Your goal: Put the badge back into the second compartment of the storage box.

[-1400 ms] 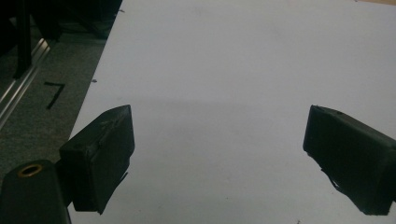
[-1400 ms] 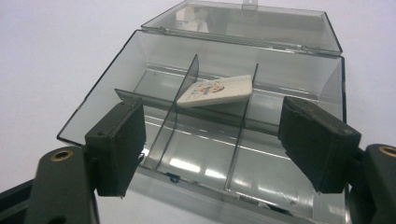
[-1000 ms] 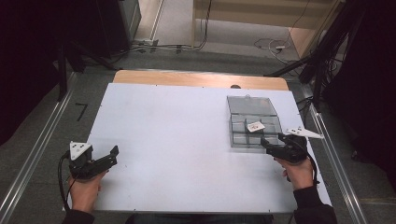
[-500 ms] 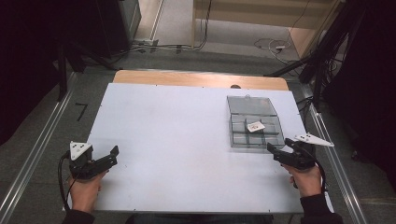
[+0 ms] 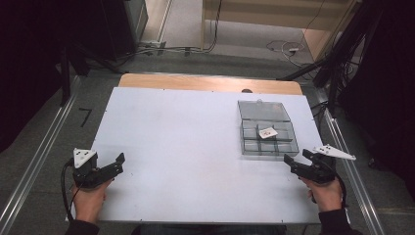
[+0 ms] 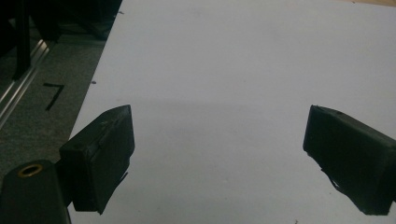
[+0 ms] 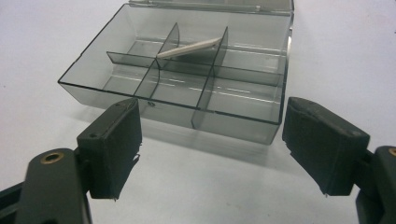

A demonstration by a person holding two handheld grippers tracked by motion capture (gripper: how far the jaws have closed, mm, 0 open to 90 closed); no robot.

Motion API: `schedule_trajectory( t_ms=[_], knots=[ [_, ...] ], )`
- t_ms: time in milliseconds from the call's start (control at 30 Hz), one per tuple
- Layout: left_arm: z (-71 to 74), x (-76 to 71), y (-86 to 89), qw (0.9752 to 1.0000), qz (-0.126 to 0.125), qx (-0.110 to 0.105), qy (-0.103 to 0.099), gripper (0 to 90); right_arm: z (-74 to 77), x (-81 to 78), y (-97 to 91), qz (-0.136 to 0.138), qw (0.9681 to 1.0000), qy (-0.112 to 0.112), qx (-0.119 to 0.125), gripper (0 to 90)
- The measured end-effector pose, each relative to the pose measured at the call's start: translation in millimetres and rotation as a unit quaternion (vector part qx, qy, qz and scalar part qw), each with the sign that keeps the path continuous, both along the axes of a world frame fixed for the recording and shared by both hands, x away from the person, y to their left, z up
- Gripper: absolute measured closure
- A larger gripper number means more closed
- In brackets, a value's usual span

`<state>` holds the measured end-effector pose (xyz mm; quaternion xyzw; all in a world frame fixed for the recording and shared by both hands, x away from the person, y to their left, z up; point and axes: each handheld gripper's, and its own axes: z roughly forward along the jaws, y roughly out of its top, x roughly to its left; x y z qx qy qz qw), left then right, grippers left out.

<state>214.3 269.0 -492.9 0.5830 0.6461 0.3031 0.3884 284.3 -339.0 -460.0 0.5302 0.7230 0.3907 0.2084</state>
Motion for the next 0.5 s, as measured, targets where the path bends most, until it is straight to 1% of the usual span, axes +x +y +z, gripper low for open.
schedule_trajectory(
  t_ms=[400, 500],
  knots=[
    [0.0, 0.0, -0.1, 1.0000, 0.000, 0.000, 0.000, 9.2, -5.0, -10.2, -9.5, -0.005, 1.0000, 0.005, -0.006, 18.5],
    [0.0, 0.1, -0.3, 1.0000, -0.001, 0.001, 0.001, 9.2, -7.4, -12.9, -13.2, -0.008, 0.9999, 0.006, -0.011, 18.6]
  ],
)
